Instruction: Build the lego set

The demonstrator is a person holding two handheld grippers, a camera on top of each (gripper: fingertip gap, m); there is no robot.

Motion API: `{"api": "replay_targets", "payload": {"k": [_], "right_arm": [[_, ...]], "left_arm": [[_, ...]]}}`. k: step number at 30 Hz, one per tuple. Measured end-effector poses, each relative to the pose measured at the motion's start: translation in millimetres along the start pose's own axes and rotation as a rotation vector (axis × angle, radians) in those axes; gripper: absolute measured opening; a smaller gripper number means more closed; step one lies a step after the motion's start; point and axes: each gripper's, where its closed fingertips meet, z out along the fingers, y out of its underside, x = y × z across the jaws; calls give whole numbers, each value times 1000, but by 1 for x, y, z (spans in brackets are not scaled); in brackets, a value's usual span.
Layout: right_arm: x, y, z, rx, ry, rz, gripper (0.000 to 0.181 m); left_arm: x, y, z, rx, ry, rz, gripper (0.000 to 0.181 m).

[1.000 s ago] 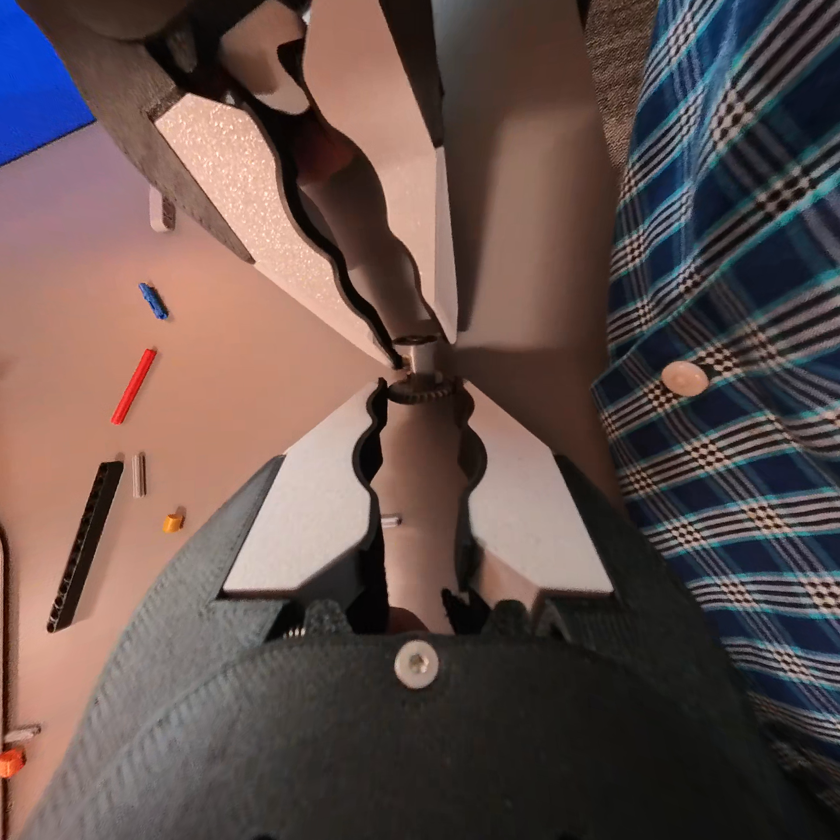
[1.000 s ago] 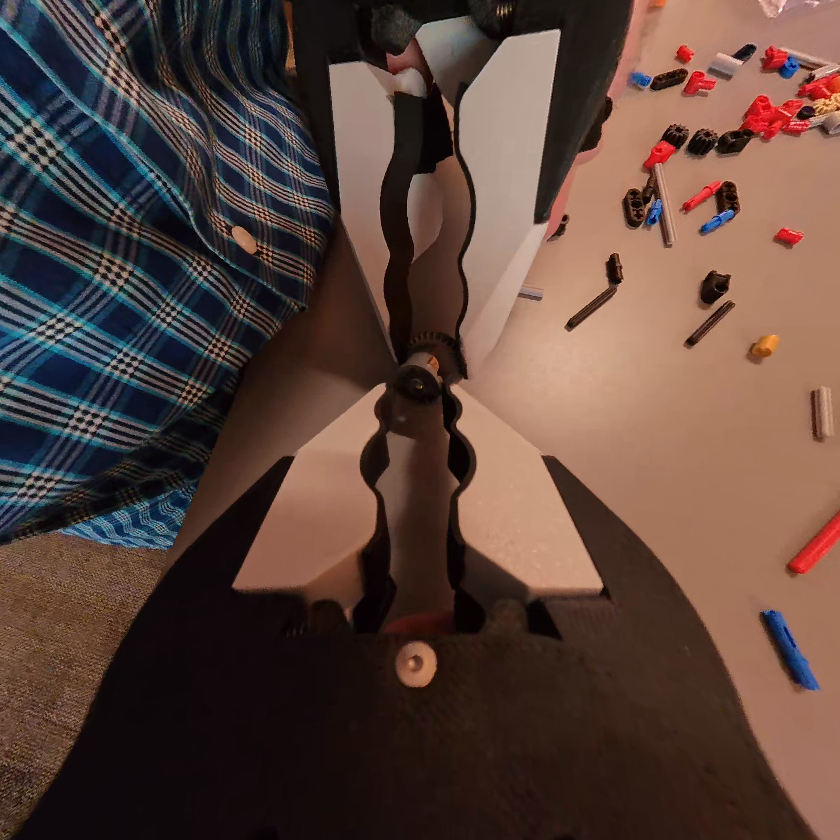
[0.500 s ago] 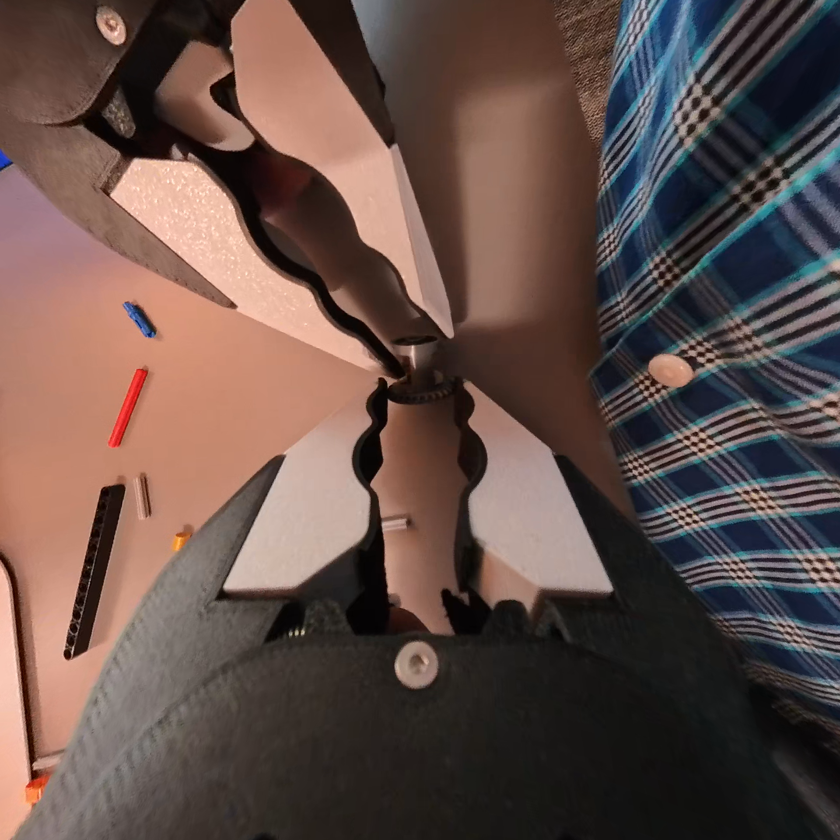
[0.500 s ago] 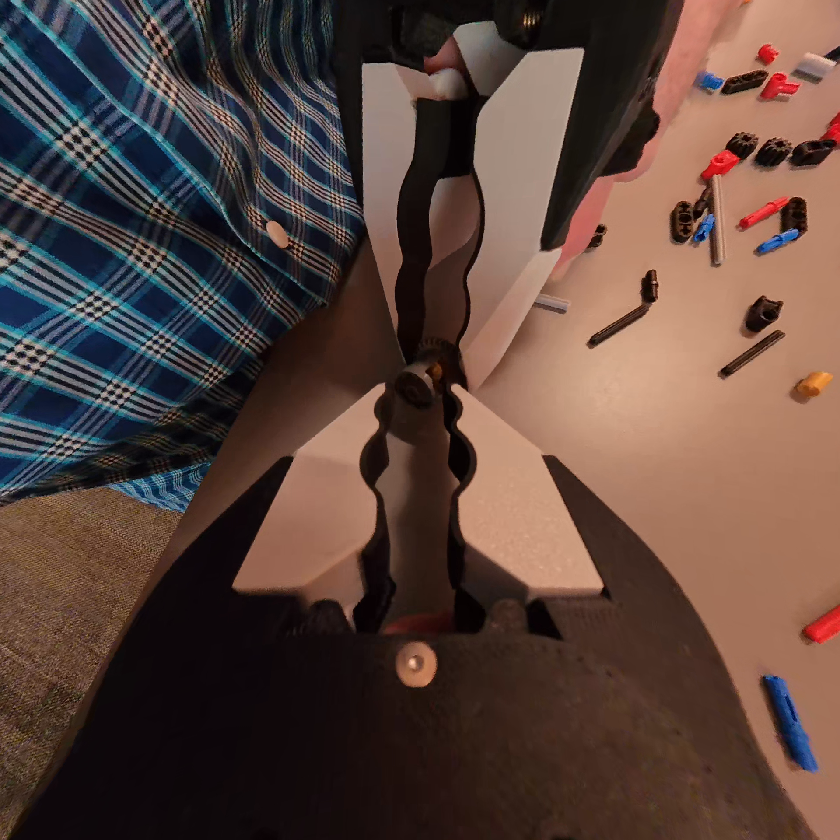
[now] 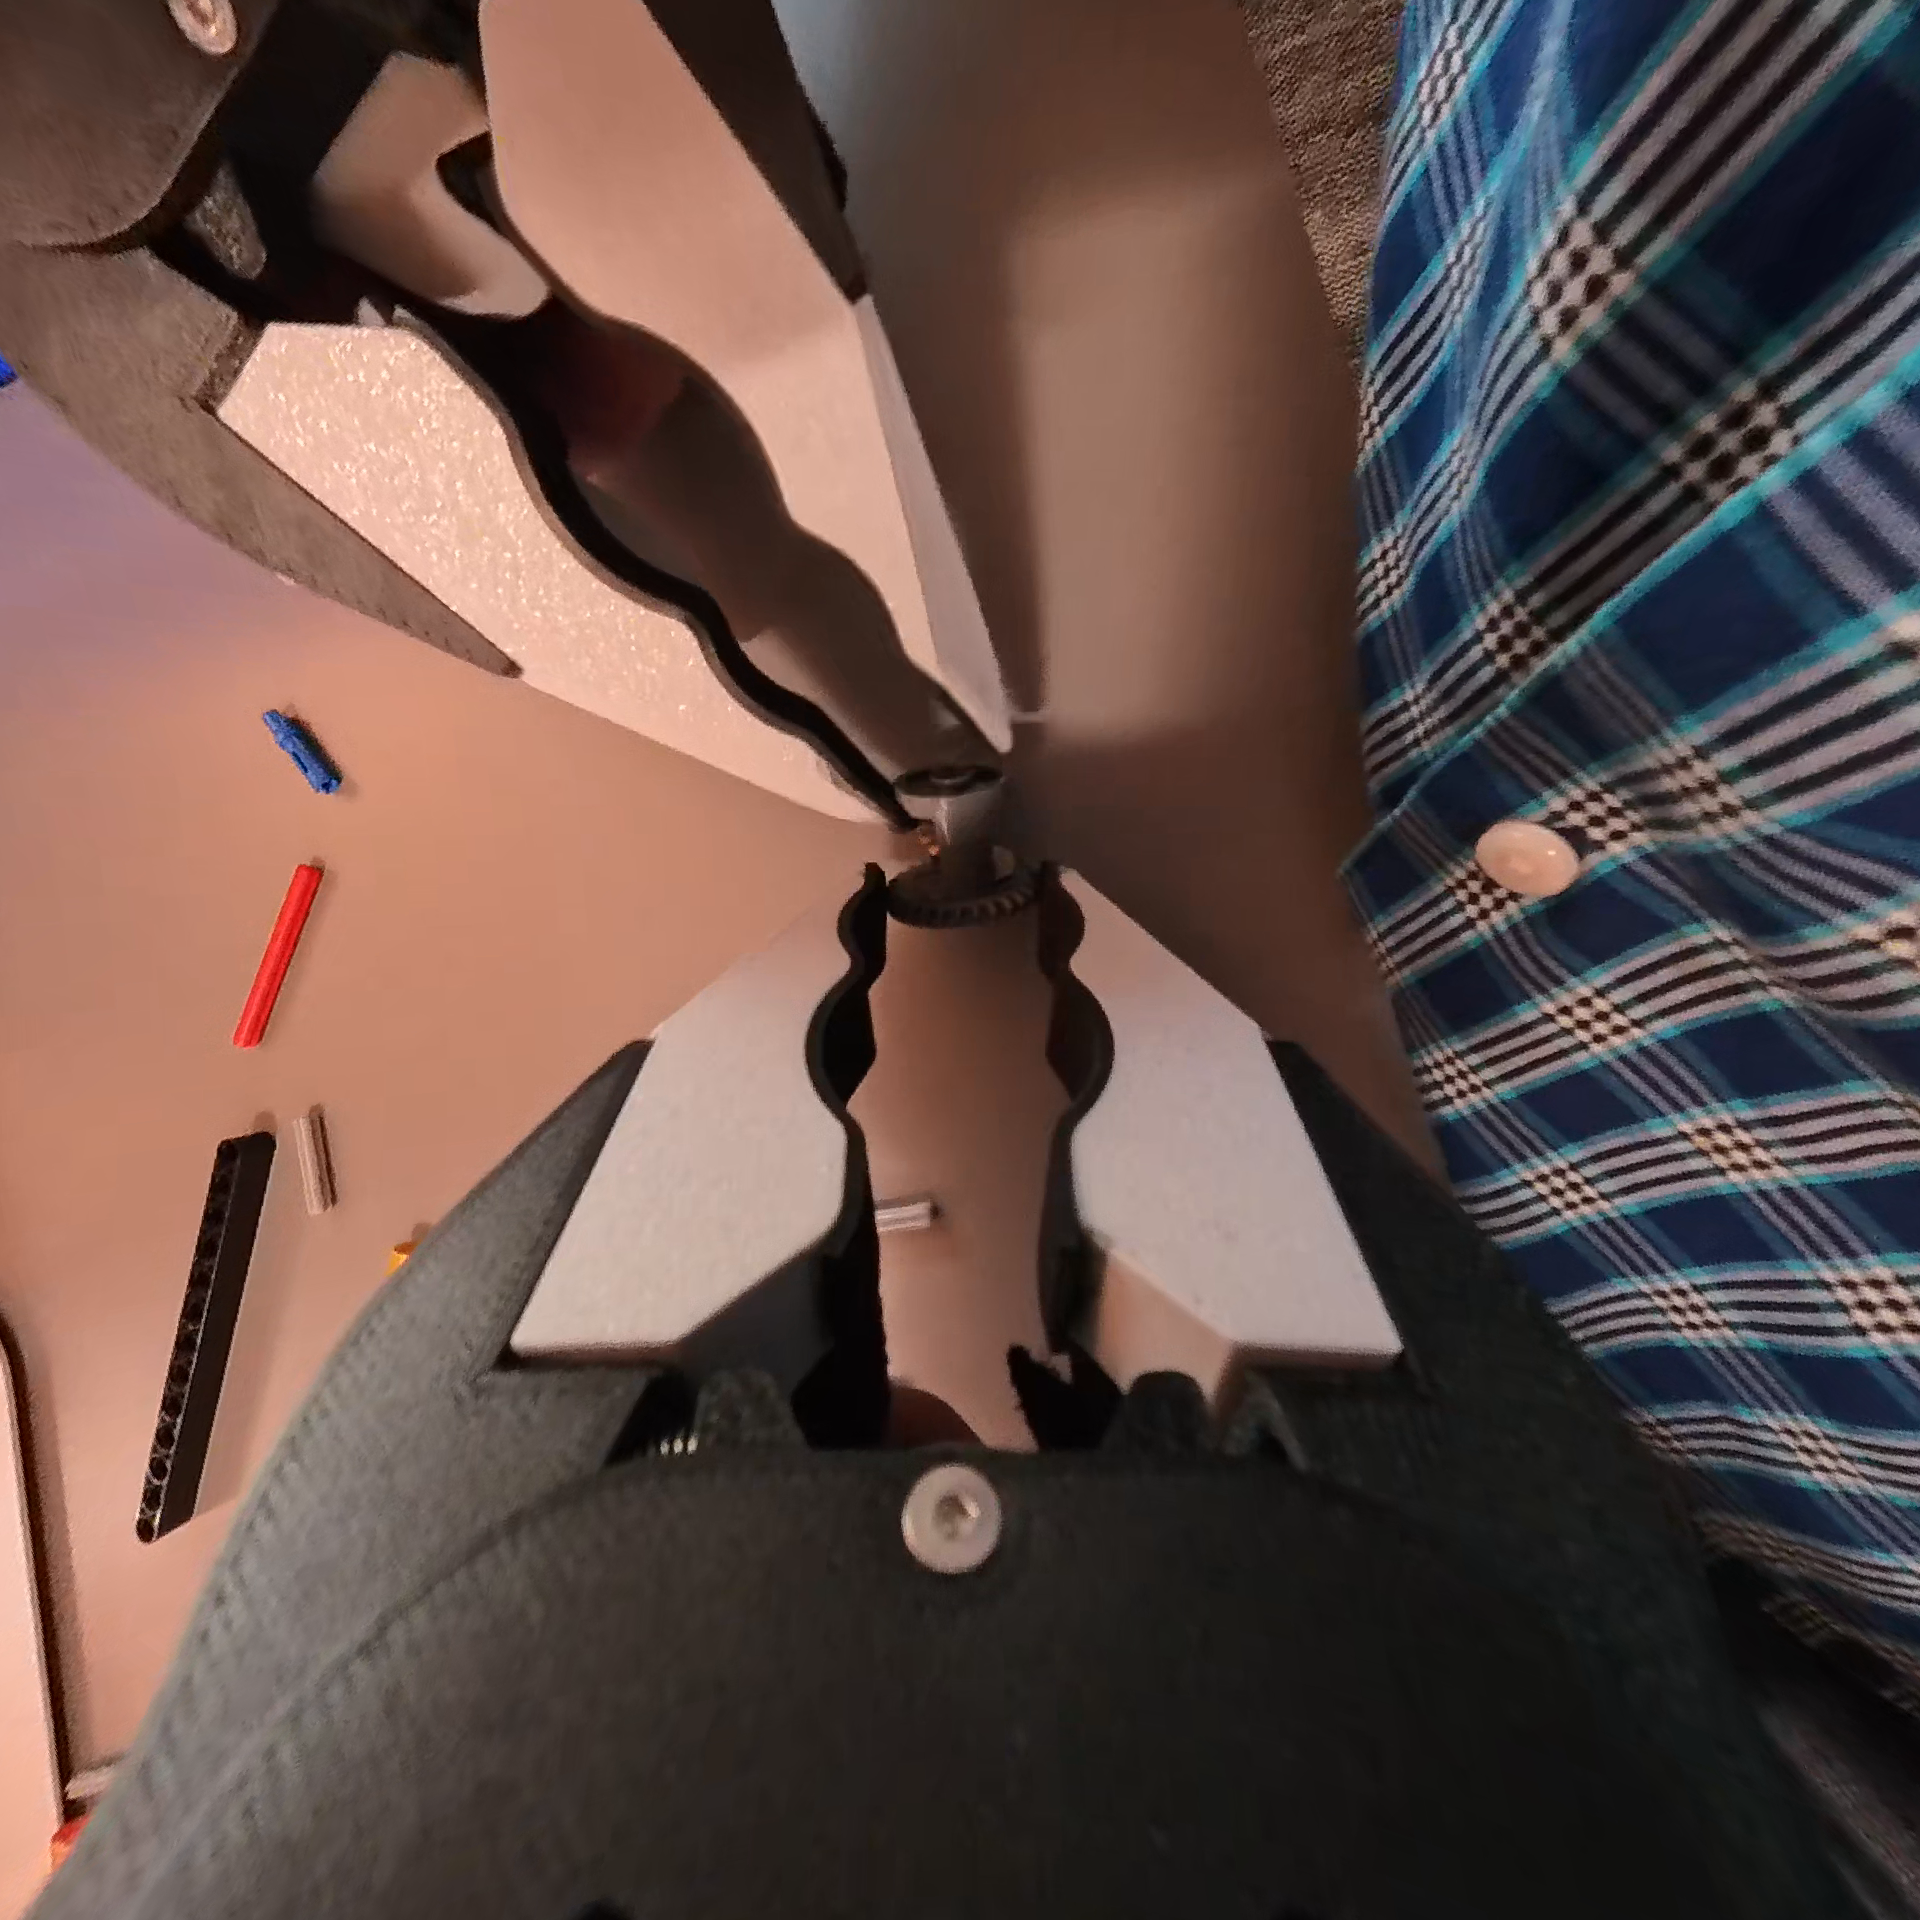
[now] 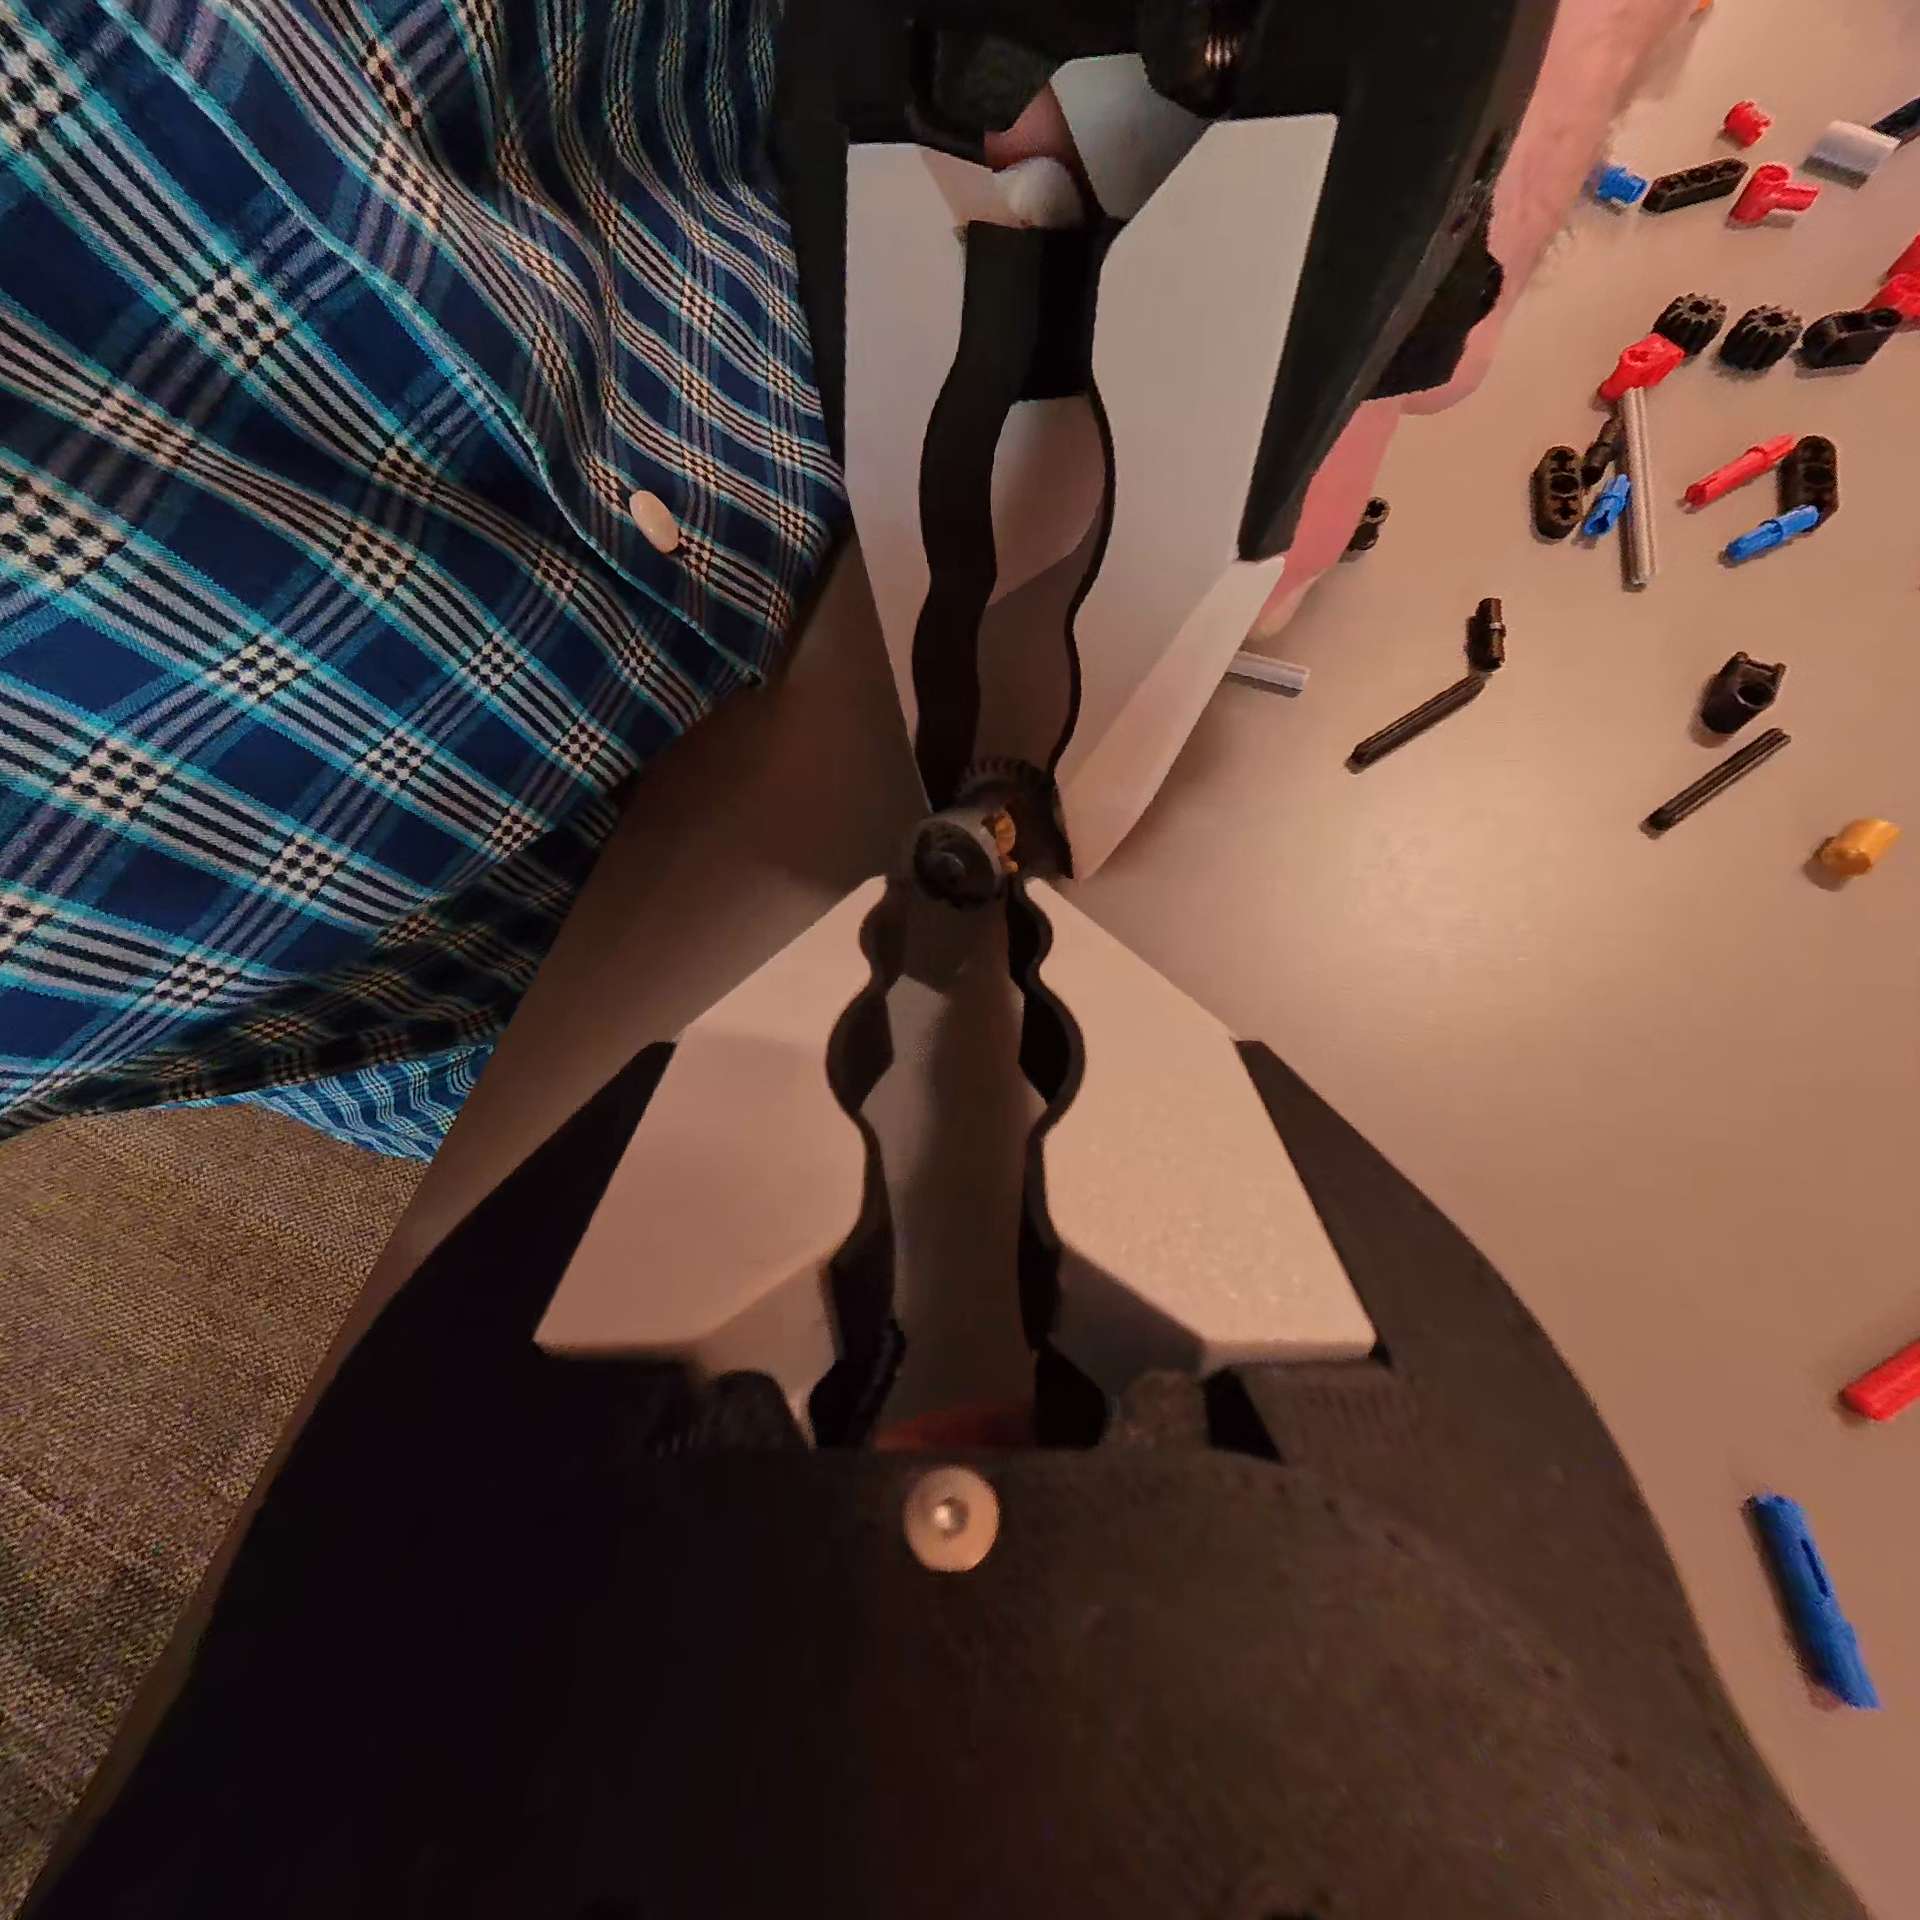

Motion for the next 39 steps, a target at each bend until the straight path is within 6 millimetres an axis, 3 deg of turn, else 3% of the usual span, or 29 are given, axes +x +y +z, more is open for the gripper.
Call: {"api": "replay_targets", "payload": {"k": [6, 30, 39], "right_arm": [[-1, -2, 4, -7, -15, -18, 23], [-5, 0, 0, -1, -15, -22, 17], [11, -3, -6, 43, 134, 66, 29]], "left_arm": [[0, 0, 0, -3, 7, 2, 27], [2, -7, 3, 12, 25, -4, 27], [-4, -1, 2, 71, 55, -194, 27]]}}
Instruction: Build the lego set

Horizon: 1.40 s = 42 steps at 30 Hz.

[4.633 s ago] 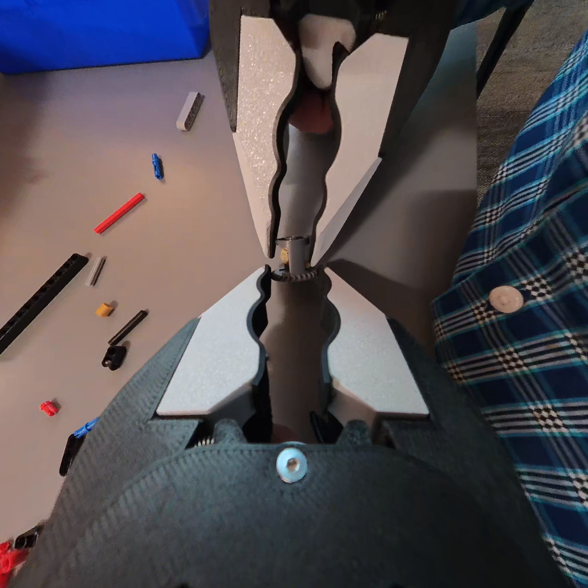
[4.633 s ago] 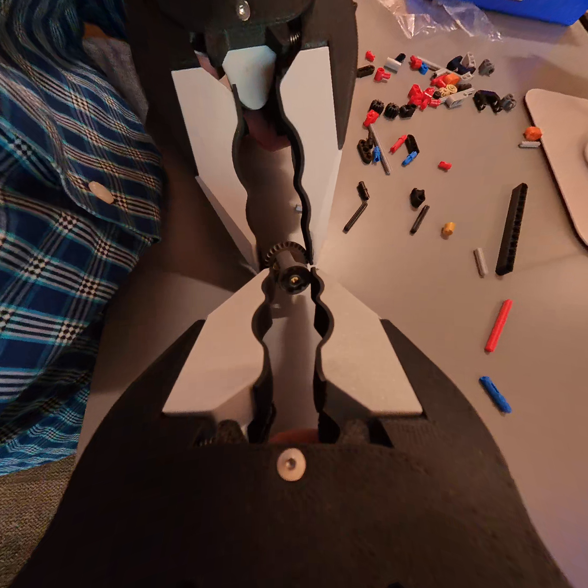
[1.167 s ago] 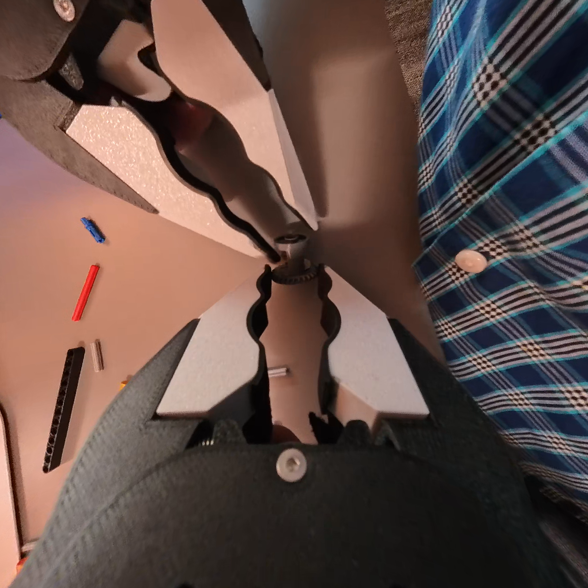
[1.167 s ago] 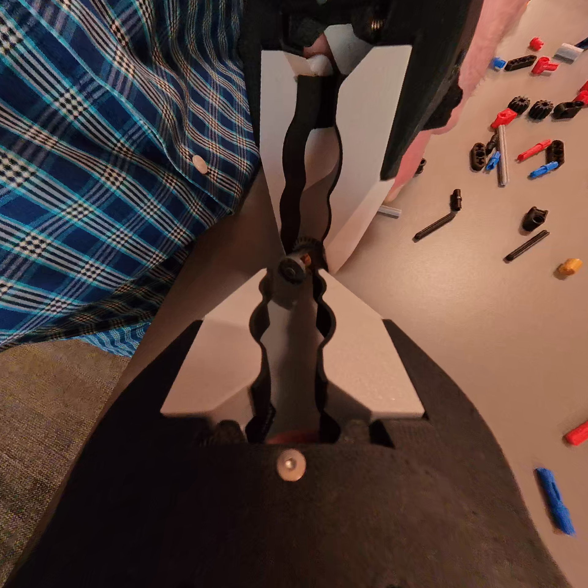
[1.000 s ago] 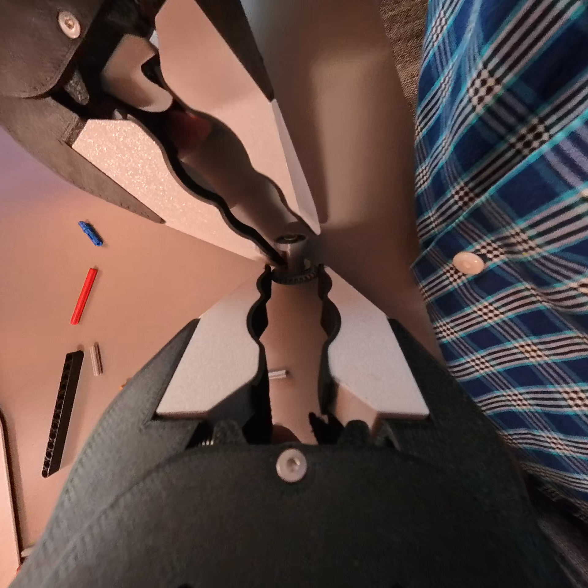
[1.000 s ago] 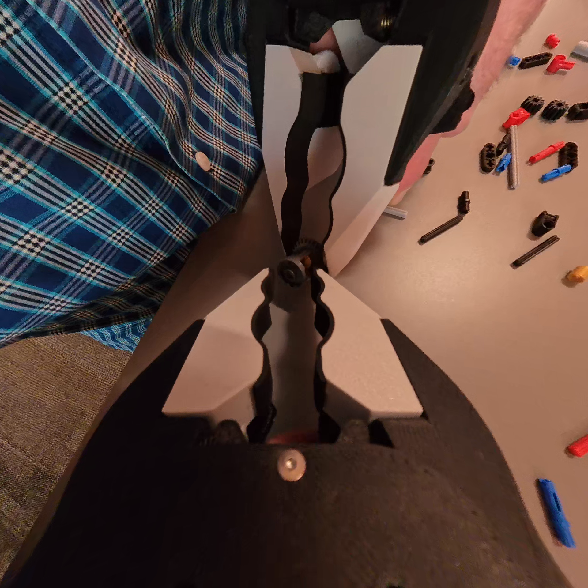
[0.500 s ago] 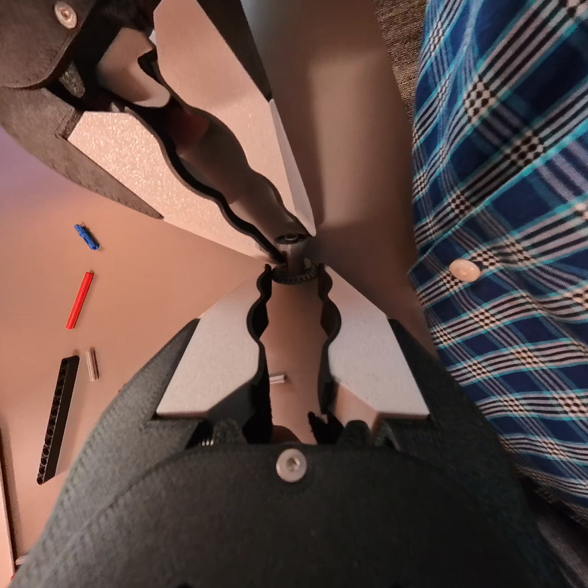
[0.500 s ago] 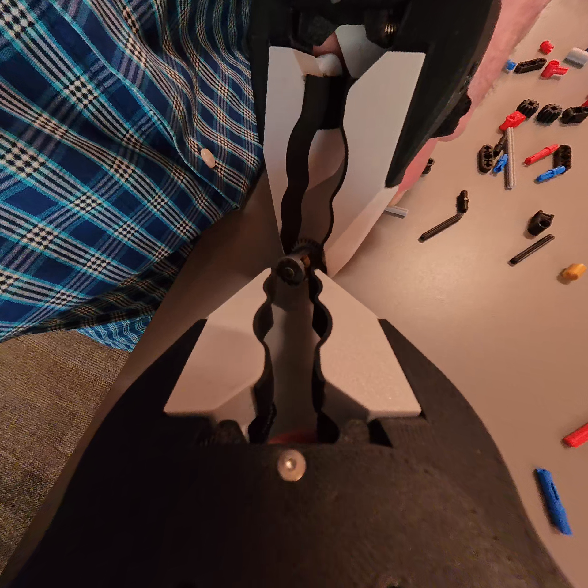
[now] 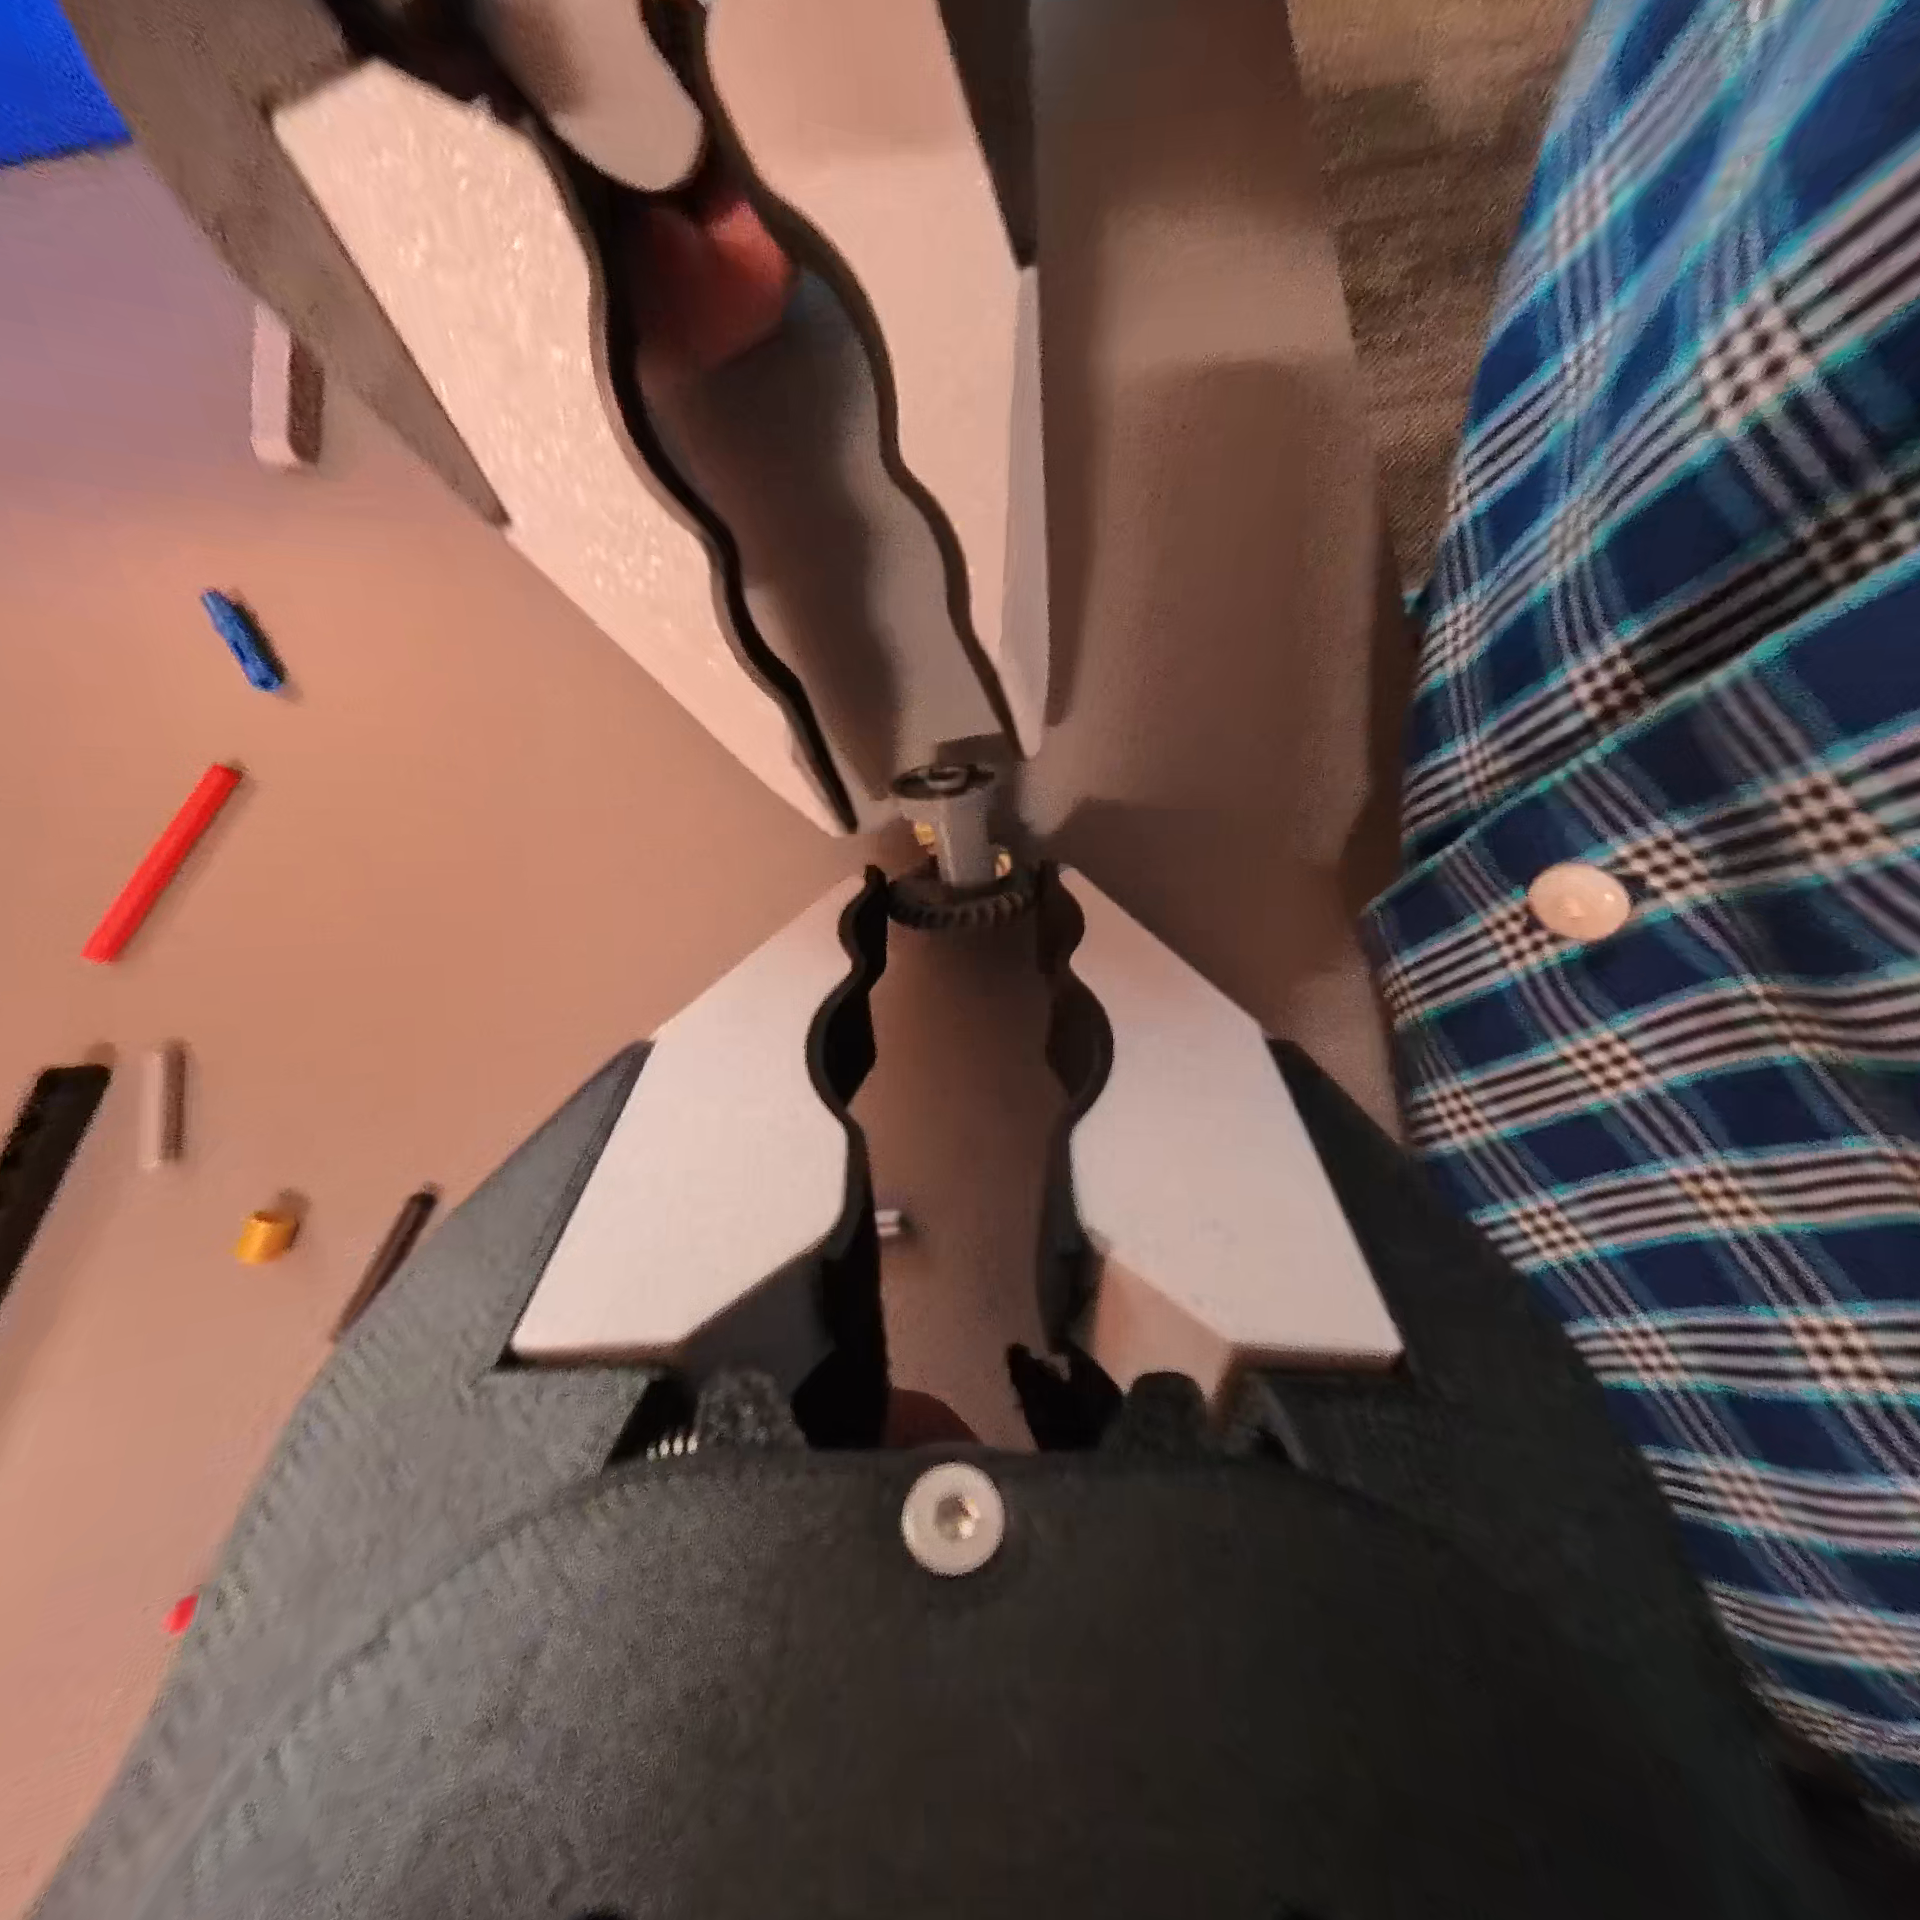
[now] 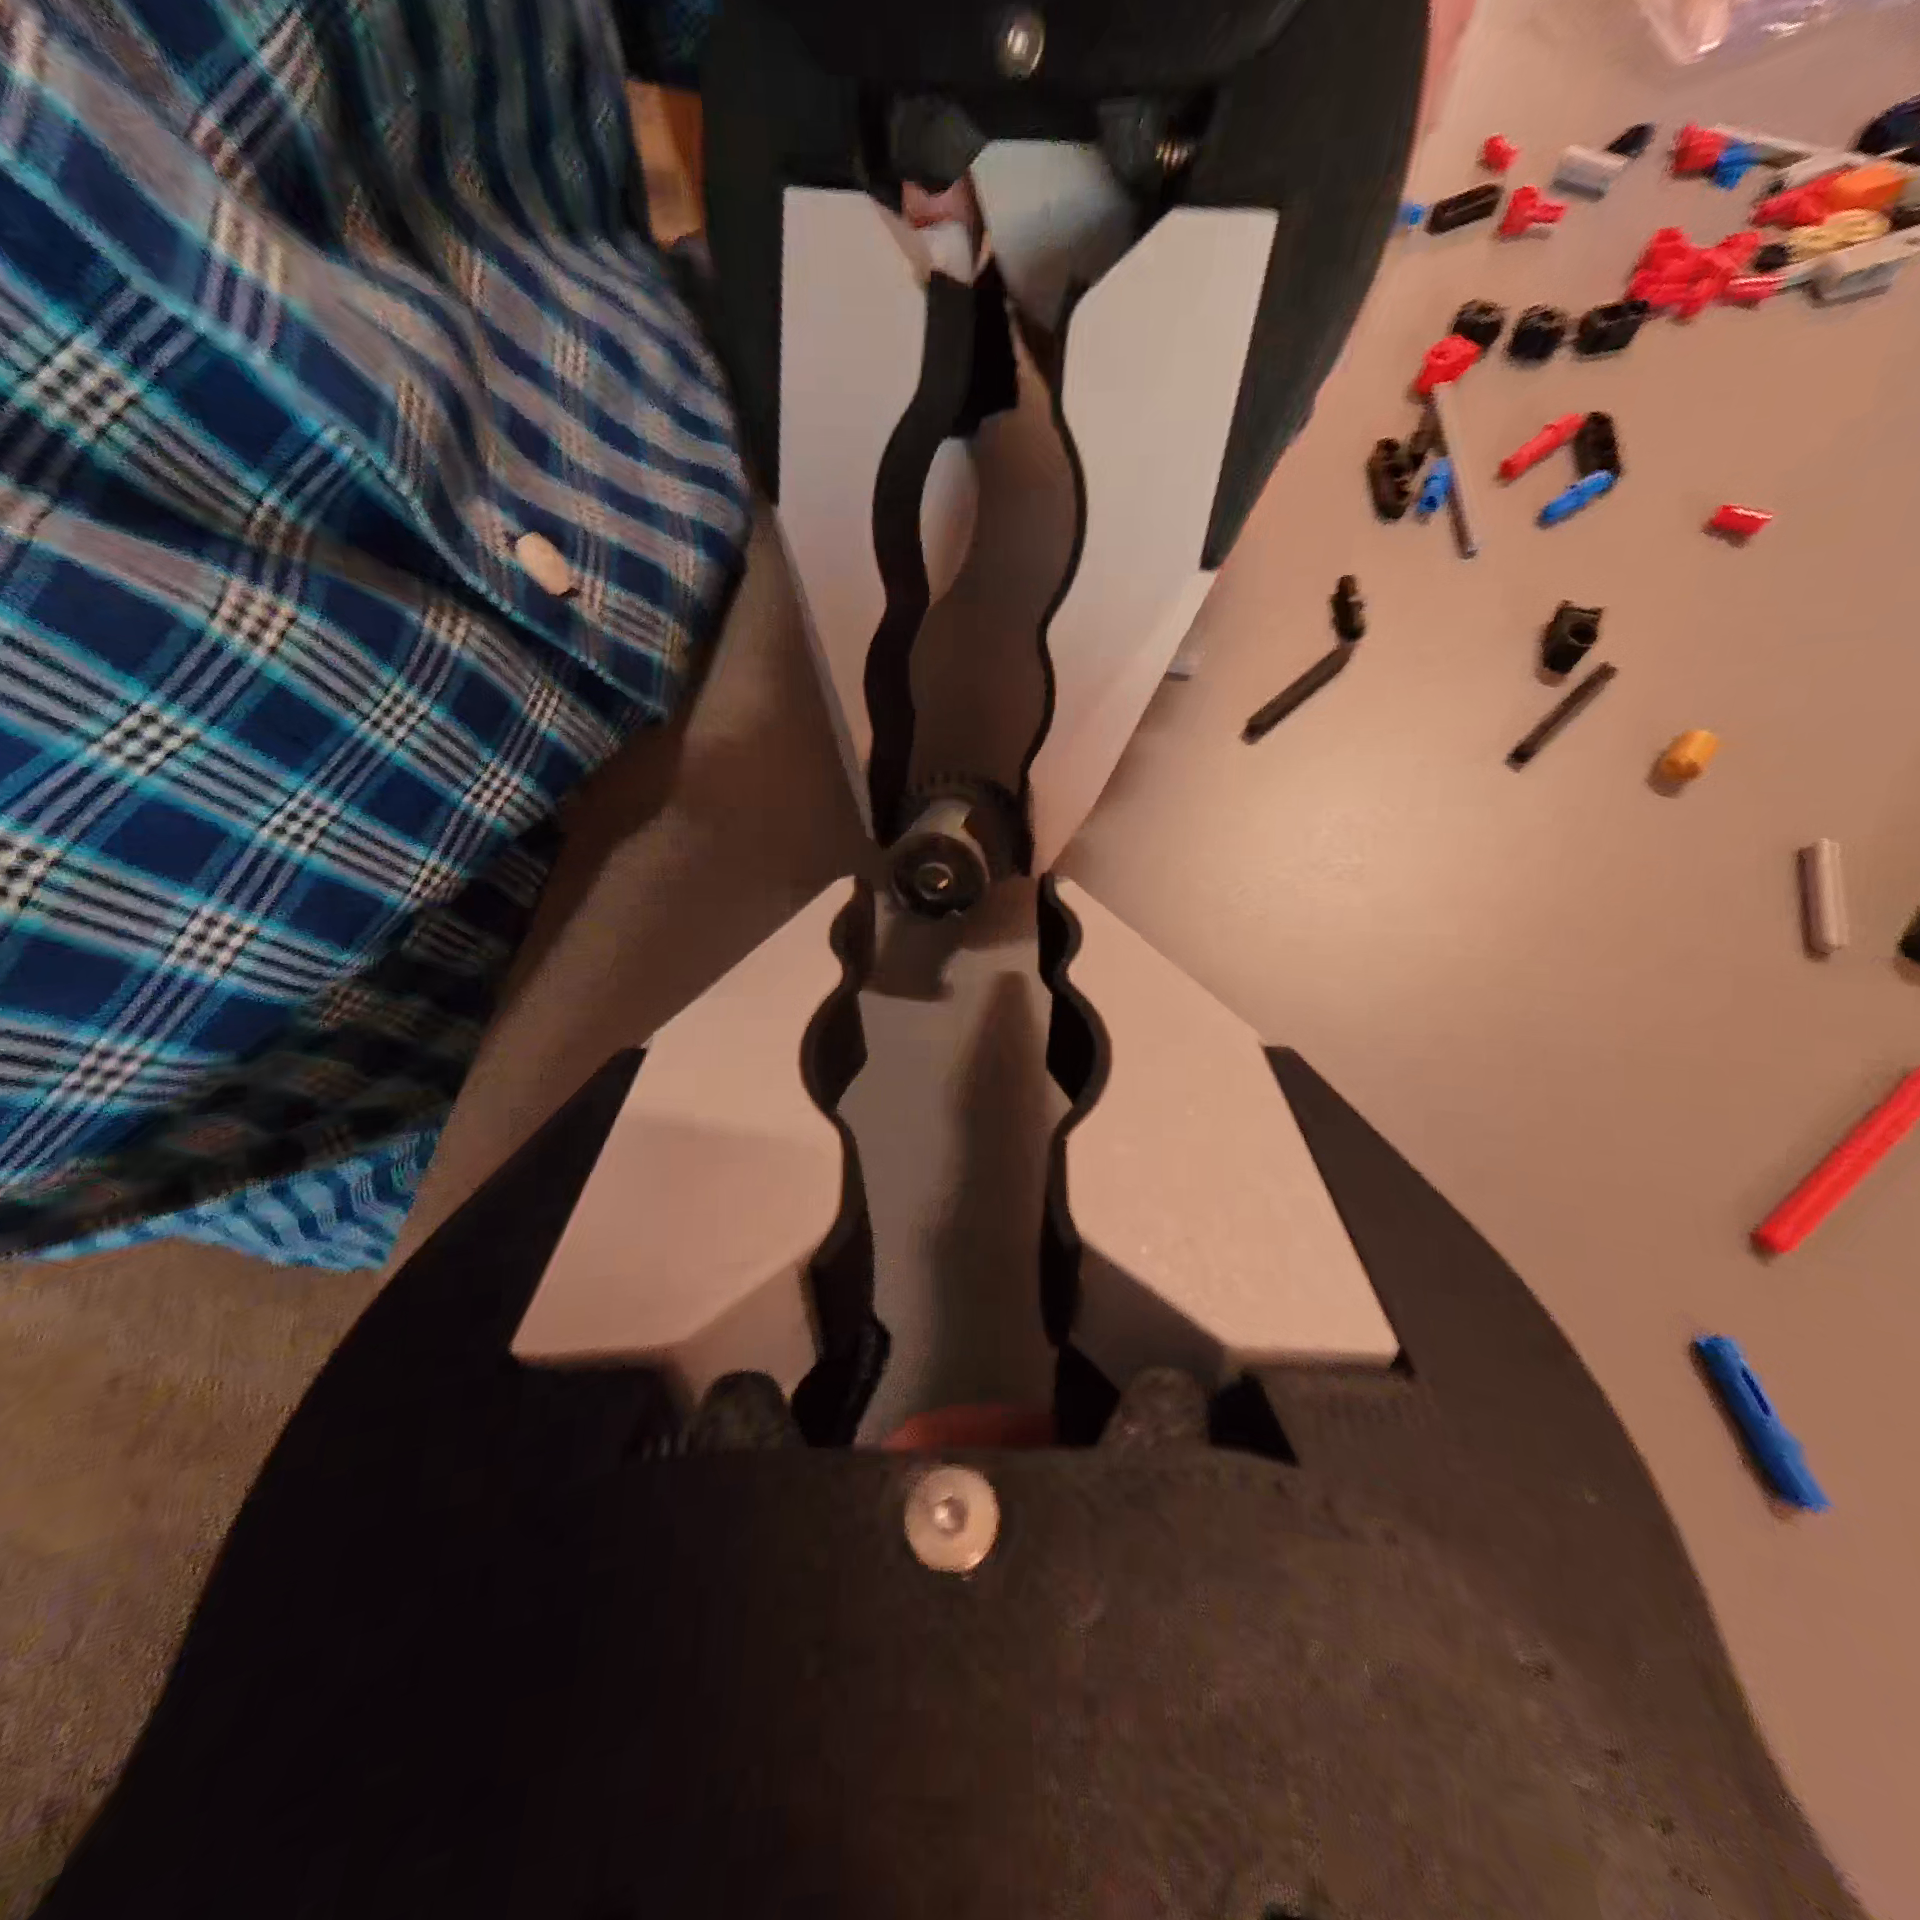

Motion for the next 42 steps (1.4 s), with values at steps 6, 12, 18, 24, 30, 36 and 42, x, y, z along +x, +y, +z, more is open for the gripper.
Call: {"api": "replay_targets", "payload": {"k": [6, 12, 18, 24, 30, 36, 42], "right_arm": [[7, 2, -6, 18, 153, 99, 33], [14, 2, -7, 42, 272, 208, 27], [12, -1, 6, 1, 235, 133, 21], [12, -1, 10, -23, 175, 67, 21], [11, 0, 12, -37, 143, 41, 20], [12, 1, 12, -36, 126, 71, 19], [14, 1, 12, -35, 118, 122, 18]], "left_arm": [[-13, 0, 0, 63, 6, -200, 27], [-14, -1, 1, 122, 36, -350, 27], [-11, -1, 4, 122, 37, -339, 28], [-11, -1, 6, 112, 30, -300, 28], [-13, -2, 8, 120, 39, -286, 28], [-14, -2, 9, 128, 30, -277, 28], [-15, -2, 9, 140, 16, -282, 27]]}}
